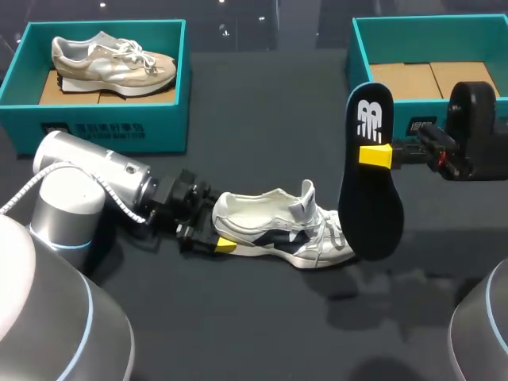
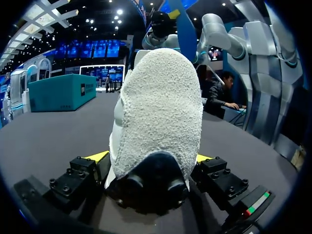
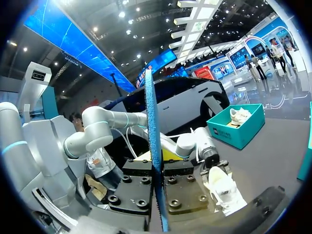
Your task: Take the shoe out of the shoebox, open the shoe tongue, remove and reinsert the insole, then place the shoe into the shoebox
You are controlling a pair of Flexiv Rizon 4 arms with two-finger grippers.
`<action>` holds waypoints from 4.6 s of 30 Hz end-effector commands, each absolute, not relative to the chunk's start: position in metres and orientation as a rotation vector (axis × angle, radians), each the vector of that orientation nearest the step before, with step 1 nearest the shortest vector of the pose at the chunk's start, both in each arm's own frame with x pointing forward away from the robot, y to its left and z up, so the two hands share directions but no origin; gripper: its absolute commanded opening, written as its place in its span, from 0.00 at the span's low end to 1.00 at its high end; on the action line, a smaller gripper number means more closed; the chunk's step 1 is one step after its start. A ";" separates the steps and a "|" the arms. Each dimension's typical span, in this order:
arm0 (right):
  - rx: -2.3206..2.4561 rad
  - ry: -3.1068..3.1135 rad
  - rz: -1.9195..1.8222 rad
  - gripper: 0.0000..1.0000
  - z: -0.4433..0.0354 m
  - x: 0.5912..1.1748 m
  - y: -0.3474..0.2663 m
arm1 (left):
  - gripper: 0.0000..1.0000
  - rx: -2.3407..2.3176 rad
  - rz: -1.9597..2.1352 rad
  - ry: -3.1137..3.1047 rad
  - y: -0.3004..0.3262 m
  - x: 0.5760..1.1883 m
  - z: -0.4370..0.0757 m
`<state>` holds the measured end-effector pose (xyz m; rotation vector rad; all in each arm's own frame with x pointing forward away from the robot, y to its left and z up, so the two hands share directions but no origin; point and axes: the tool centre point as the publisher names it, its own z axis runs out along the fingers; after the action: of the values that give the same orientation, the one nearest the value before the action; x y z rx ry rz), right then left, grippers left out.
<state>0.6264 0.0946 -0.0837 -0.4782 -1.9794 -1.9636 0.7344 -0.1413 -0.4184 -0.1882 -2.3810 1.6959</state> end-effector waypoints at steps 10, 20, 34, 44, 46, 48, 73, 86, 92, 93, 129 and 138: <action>-0.481 -1.981 -1.964 0.00 -0.084 0.626 0.095 | 1.00 -0.125 1.381 -2.681 -0.109 0.724 -0.395; -0.481 -1.981 -1.964 0.00 -0.084 0.626 0.095 | 1.00 -0.125 1.381 -2.681 -0.109 0.724 -0.395; -0.481 -1.981 -1.964 0.00 -0.084 0.626 0.095 | 1.00 0.100 0.397 -3.054 -0.112 0.721 -0.359; -0.481 -1.981 -1.964 0.00 -0.084 0.626 0.095 | 1.00 0.100 0.397 -3.054 -0.112 0.721 -0.359; -0.481 -1.981 -1.964 0.00 -0.084 0.626 0.095 | 1.00 0.055 0.321 -3.075 -0.113 0.724 -0.357; -0.481 -1.981 -1.964 0.00 -0.084 0.626 0.095 | 1.00 -0.005 0.265 -3.074 -0.116 0.728 -0.353; -0.481 -1.981 -1.964 0.00 -0.084 0.626 0.095 | 1.00 -0.138 0.030 -3.124 -0.139 0.738 -0.325; -0.481 -1.981 -1.964 0.00 -0.084 0.626 0.095 | 1.00 -0.242 0.073 -3.178 -0.179 0.762 -0.321; -0.481 -1.981 -1.964 0.00 -0.084 0.626 0.095 | 1.00 -0.263 0.120 -3.166 -0.193 0.768 -0.336; -0.481 -1.981 -1.964 0.00 -0.084 0.626 0.095 | 1.00 -0.263 0.118 -3.165 -0.195 0.769 -0.339; -0.481 -1.981 -1.964 0.00 -0.084 0.626 0.095 | 0.00 -0.384 0.104 -3.028 -0.204 0.754 -0.367; -0.481 -1.981 -1.964 0.00 -0.084 0.626 0.095 | 0.00 -0.567 0.126 -2.950 -0.202 0.751 -0.336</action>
<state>0.6261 0.0945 -0.0842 -0.4774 -1.9795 -1.9650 0.7516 -0.2077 -0.3439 -0.5649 -2.9476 0.1193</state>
